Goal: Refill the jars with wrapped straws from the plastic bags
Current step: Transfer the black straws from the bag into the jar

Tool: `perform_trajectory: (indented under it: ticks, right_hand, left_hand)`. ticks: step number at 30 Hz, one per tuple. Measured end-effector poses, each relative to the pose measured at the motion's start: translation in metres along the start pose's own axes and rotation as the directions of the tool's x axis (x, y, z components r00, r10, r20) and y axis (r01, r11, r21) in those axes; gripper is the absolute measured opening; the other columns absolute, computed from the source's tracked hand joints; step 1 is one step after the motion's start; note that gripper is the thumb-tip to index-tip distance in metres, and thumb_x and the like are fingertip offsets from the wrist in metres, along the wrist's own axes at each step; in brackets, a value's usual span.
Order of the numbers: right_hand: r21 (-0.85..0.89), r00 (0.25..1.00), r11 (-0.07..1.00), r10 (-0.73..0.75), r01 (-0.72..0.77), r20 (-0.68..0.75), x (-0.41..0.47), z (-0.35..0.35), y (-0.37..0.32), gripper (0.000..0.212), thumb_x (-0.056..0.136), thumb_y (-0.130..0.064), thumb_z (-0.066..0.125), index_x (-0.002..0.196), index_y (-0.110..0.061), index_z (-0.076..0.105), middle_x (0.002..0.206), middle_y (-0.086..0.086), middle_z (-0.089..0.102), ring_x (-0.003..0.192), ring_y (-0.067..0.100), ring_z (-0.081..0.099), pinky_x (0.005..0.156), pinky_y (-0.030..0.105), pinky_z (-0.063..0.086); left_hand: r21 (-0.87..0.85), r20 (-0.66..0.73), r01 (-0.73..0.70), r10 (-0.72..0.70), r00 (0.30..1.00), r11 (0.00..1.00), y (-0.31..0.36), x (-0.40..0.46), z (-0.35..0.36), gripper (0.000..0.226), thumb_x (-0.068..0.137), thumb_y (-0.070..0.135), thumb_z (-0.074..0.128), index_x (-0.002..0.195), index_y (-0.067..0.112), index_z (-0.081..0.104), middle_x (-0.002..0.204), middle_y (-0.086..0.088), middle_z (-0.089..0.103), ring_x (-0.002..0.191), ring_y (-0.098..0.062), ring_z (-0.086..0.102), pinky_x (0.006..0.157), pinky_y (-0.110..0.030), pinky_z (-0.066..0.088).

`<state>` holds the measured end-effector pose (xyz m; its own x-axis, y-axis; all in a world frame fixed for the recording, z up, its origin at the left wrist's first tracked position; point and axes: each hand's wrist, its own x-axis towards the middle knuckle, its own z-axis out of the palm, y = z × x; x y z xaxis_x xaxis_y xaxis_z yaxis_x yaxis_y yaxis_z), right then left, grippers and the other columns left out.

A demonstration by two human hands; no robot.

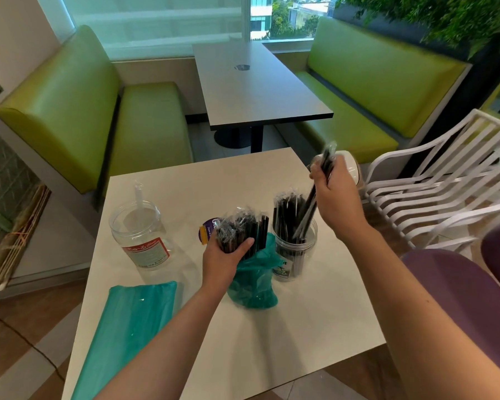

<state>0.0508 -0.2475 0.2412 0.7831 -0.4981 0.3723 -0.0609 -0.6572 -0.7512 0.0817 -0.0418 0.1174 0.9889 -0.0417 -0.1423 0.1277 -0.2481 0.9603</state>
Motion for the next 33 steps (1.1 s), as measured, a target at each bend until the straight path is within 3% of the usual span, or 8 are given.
perform_trajectory:
  ticks: [3,5,13,17,23,29,31,33]
  right_hand:
    - [-0.135,0.989,0.988,0.091,-0.075,0.114,-0.005,0.015,0.027,0.027,0.099,-0.03,0.05,0.115,-0.008,0.054,0.11,0.004,0.046,0.089,0.016,0.048,0.079,0.027,0.038]
    - [-0.188,0.978,0.975,0.144,-0.115,0.151,-0.01,0.024,0.045,0.031,0.097,-0.029,0.055,0.12,-0.008,0.057,0.114,0.008,0.05,0.095,0.017,0.05,0.084,0.025,0.039]
    - [-0.171,0.918,0.921,0.374,-0.351,0.131,-0.014,0.042,0.072,0.038,0.084,-0.013,0.073,0.116,-0.007,0.054,0.114,0.013,0.063,0.105,0.029,0.061,0.084,0.035,0.049]
    - [-0.243,0.919,0.909,0.375,-0.339,0.12,-0.011,0.046,0.073,0.045,0.08,-0.012,0.077,0.118,-0.005,0.054,0.122,0.014,0.051,0.107,0.03,0.057,0.091,0.037,0.048]
    - [-0.202,0.916,0.915,0.379,-0.349,0.134,-0.014,0.05,0.079,0.047,0.08,-0.009,0.076,0.123,-0.006,0.058,0.12,0.012,0.061,0.111,0.027,0.058,0.093,0.036,0.048]
    - [-0.13,0.95,0.944,0.31,-0.303,0.041,-0.029,0.04,0.056,0.075,0.077,-0.013,0.08,0.14,-0.016,0.04,0.141,0.006,0.041,0.12,0.021,0.052,0.089,0.03,0.047]
    - [-0.207,0.97,0.948,0.243,-0.242,-0.022,-0.035,0.038,0.049,0.073,0.077,-0.018,0.081,0.137,-0.02,0.04,0.139,0.003,0.038,0.116,0.02,0.053,0.081,0.03,0.05]
    - [-0.204,0.986,0.964,0.164,-0.169,-0.041,-0.041,0.039,0.042,0.055,0.08,-0.02,0.077,0.126,-0.021,0.048,0.128,0.001,0.043,0.108,0.017,0.055,0.075,0.024,0.049]
  left_hand:
    - [-0.006,0.003,0.002,-0.002,1.0,1.0,0.001,-0.001,0.0,0.068,0.071,0.041,0.084,0.129,0.025,0.052,0.112,0.009,0.062,0.105,-0.011,0.058,0.094,-0.027,0.047]
    - [-0.013,0.005,0.0,0.0,1.0,1.0,0.002,-0.002,0.0,0.066,0.072,0.039,0.084,0.127,0.026,0.052,0.11,0.011,0.062,0.103,-0.009,0.057,0.091,-0.024,0.045]
    - [-0.029,0.01,0.012,-0.012,1.0,1.0,0.002,-0.002,0.0,0.064,0.072,0.037,0.084,0.126,0.025,0.052,0.106,0.013,0.059,0.103,-0.009,0.056,0.091,-0.024,0.045]
    - [-0.044,0.009,0.028,-0.028,1.0,0.999,0.003,-0.004,-0.001,0.069,0.071,0.037,0.085,0.13,0.021,0.051,0.109,0.011,0.059,0.106,-0.011,0.056,0.095,-0.028,0.046]
    - [-0.038,0.013,0.033,-0.032,0.999,0.999,0.005,-0.006,-0.005,0.068,0.072,0.036,0.085,0.129,0.021,0.052,0.104,0.013,0.057,0.103,-0.009,0.054,0.092,-0.024,0.044]
    - [-0.036,0.015,0.038,-0.037,0.999,0.999,0.004,-0.008,-0.007,0.071,0.071,0.038,0.085,0.131,0.02,0.052,0.109,0.01,0.059,0.105,-0.011,0.055,0.093,-0.025,0.045]
    - [-0.036,0.017,0.038,-0.037,0.999,0.999,0.004,-0.009,-0.008,0.07,0.072,0.037,0.085,0.131,0.02,0.052,0.109,0.01,0.058,0.104,-0.009,0.054,0.092,-0.024,0.044]
    - [-0.034,0.018,0.037,-0.036,0.999,0.999,0.004,-0.009,-0.008,0.07,0.072,0.037,0.085,0.131,0.02,0.051,0.109,0.01,0.058,0.105,-0.009,0.053,0.092,-0.024,0.043]
